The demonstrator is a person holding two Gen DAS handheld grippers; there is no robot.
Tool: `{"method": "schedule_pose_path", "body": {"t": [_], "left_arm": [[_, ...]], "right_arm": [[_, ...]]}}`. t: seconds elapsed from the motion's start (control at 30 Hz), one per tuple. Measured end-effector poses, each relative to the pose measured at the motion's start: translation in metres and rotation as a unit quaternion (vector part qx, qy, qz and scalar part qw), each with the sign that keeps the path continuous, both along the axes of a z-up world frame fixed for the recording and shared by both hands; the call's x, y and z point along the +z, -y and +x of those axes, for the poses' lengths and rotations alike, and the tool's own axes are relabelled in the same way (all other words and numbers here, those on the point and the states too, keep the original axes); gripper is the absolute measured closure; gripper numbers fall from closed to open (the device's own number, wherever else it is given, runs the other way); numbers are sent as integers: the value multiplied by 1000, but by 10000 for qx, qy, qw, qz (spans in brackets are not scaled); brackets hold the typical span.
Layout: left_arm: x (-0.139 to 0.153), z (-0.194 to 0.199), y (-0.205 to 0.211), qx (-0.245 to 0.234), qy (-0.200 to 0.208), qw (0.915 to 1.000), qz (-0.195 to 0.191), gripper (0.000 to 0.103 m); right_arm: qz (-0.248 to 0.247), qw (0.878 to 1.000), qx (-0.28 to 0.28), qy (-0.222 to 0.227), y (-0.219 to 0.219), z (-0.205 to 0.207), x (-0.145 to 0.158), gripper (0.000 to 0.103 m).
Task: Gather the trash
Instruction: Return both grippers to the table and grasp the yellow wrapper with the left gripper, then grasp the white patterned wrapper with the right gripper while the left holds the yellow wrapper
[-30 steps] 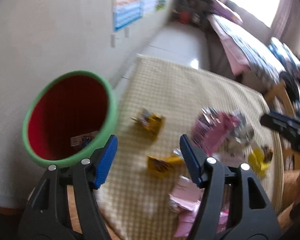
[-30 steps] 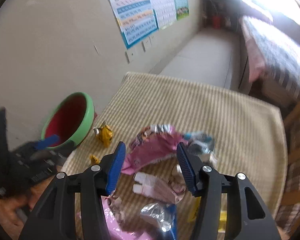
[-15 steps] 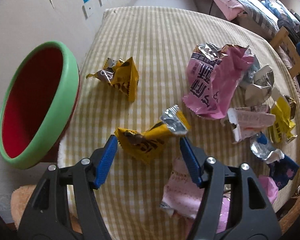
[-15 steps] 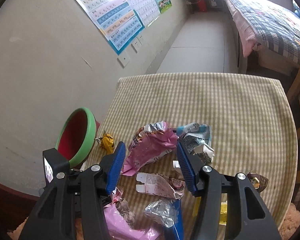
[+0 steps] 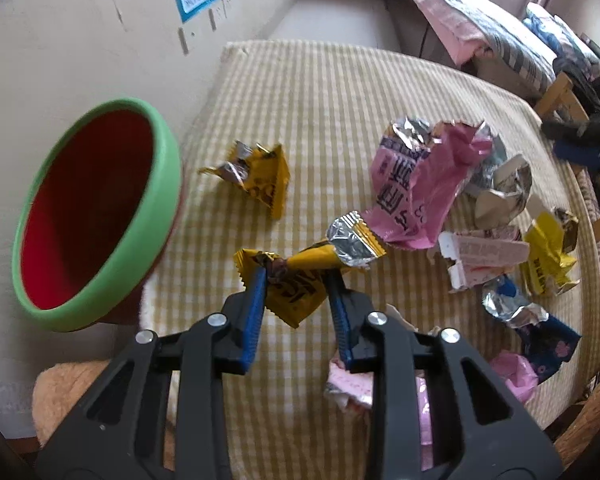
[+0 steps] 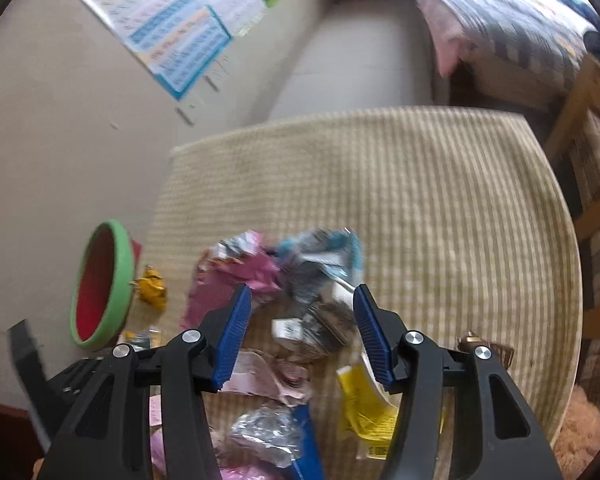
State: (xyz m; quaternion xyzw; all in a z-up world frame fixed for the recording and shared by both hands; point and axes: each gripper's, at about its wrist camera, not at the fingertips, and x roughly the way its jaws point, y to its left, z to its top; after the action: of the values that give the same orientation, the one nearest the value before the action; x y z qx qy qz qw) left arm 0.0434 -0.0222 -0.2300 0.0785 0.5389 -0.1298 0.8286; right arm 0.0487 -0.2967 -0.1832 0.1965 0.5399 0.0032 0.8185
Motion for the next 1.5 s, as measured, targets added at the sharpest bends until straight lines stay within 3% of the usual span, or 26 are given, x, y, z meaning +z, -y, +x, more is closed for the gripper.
{"method": "schedule_pose_path", "body": {"t": [0.13,0.33,0.5,0.57,0.7,0.8,0.97,1.3,1.5], "left_arm": [[6,-8,-7,79,66,9999,-53,73],[7,-3,-8,121,122,9998,-88,73],[8,-5,-3,59,135,9999,-29,73],[8,-5,-1,31,148,9999,-6,73],[8,-6,0,20,169,9998,79,73],[11,-6,-4,74,191,9998,67,73],[17,-5,-9,181,258,9995,13,73],[41,-6,-15,266,520,9982,-125,73],[64,-9,-24,378,782,9957,-313,73]], "right_arm": [[288,9988,-37,-394,0,-2,-24,50],[-280,9964,362,-716,-21,-4,-45,47],[-500,9948,591,-669,-31,-8,-45,48],[-583,9940,664,-650,-33,-9,-46,58],[-320,9949,747,-593,-36,-11,-46,89],[-324,9951,792,-497,-36,-16,-37,103],[51,9970,747,-196,-33,-18,-13,103],[309,9928,888,737,-41,-29,52,103],[334,9900,961,982,-52,-27,65,103]]}}
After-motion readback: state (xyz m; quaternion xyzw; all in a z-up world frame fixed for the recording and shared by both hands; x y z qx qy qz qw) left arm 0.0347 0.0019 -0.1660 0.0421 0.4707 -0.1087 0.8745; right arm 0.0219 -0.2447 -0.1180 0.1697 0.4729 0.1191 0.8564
